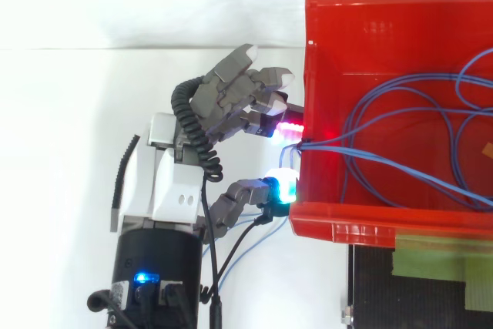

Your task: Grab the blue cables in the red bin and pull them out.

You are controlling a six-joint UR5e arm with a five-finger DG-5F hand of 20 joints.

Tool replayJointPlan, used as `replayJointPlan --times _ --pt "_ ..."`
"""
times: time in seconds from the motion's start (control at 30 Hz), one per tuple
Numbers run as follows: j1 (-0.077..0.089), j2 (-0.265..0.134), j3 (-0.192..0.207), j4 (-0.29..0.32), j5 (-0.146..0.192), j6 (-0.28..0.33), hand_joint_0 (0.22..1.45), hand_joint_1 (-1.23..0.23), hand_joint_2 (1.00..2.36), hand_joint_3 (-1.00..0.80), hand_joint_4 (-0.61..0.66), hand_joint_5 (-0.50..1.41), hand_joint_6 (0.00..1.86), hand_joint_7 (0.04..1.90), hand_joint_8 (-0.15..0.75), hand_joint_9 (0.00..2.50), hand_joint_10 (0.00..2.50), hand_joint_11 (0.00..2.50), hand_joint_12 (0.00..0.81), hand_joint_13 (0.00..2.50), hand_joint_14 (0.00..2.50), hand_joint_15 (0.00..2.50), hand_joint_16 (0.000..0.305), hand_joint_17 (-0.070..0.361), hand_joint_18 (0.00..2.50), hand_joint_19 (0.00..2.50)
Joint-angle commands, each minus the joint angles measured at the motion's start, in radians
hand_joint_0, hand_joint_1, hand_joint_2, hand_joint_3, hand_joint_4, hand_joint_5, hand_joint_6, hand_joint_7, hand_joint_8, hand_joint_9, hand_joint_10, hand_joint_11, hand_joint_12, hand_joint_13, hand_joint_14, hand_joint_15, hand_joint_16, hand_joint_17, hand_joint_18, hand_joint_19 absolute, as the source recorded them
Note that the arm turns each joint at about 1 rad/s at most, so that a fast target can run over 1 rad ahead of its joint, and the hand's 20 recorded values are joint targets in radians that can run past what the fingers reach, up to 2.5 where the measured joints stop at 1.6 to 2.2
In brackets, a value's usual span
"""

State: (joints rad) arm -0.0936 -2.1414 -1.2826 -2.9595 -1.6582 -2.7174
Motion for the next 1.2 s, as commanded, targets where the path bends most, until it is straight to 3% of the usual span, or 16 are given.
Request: replayJointPlan --times 0.0,0.77,1.03,1.17 --pt "0.0 0.0 0.0 0.0 0.0 0.0 0.76 -0.99 1.0 -1.0 0.05 0.84 0.01 0.68 0.208 0.76 0.02 0.98 0.331 0.6 0.02 0.53 0.043 0.096 0.42 0.45" --pt "0.003 0.0 -0.006 0.007 0.0 -0.002 0.73 -0.99 1.0 -1.0 0.06 0.82 0.01 0.69 0.216 0.75 0.02 0.98 0.337 0.59 0.02 0.53 0.044 0.099 0.42 0.45" --pt "0.003 -0.043 -0.006 0.023 -0.002 0.0 0.74 -0.99 1.0 -1.0 0.06 0.82 0.01 0.69 0.218 0.75 0.03 0.98 0.339 0.59 0.02 0.53 0.044 0.099 0.42 0.45" --pt "0.002 -0.04 0.014 -0.064 -0.014 -0.002 0.74 -0.99 1.0 -1.0 0.07 0.82 0.01 0.69 0.216 0.75 0.03 0.98 0.339 0.59 0.02 0.53 0.044 0.099 0.42 0.46"
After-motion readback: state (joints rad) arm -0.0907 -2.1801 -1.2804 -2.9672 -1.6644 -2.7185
